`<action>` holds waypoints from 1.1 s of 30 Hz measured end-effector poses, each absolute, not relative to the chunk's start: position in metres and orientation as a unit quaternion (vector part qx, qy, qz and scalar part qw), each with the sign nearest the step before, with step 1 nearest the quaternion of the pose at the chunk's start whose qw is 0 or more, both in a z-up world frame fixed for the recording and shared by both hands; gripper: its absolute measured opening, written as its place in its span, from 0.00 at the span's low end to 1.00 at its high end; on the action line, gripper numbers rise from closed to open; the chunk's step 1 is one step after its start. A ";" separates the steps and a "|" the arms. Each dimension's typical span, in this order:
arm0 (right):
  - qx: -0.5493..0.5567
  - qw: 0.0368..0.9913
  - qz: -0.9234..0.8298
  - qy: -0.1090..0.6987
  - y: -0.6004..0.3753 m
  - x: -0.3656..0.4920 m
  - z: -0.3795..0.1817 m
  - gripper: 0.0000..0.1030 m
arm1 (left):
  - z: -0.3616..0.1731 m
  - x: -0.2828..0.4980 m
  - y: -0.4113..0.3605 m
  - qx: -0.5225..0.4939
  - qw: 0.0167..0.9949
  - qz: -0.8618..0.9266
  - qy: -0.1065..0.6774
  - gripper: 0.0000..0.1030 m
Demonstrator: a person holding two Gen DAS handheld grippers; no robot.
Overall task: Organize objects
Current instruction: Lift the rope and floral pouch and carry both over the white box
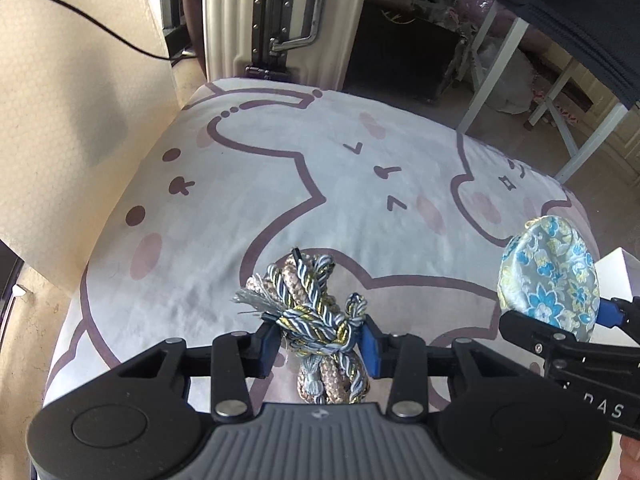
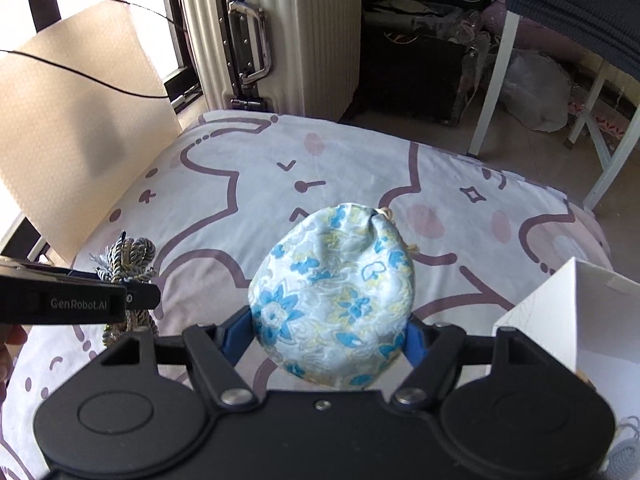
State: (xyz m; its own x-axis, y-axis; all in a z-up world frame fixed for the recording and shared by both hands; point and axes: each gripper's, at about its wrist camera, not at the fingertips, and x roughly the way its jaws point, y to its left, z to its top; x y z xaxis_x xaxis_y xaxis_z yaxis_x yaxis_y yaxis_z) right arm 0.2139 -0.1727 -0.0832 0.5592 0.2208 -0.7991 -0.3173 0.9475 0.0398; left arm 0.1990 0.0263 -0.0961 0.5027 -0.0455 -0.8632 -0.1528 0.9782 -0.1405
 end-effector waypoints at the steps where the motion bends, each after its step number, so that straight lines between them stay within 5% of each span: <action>1: -0.050 0.883 0.148 0.442 -0.176 0.210 -0.078 0.72 | -0.091 0.196 0.024 -0.095 0.865 0.026 0.493 0.41; 33: -0.016 0.916 0.052 0.398 -0.229 0.114 -0.009 0.72 | -0.027 0.117 -0.008 -0.029 0.906 -0.002 0.422 0.41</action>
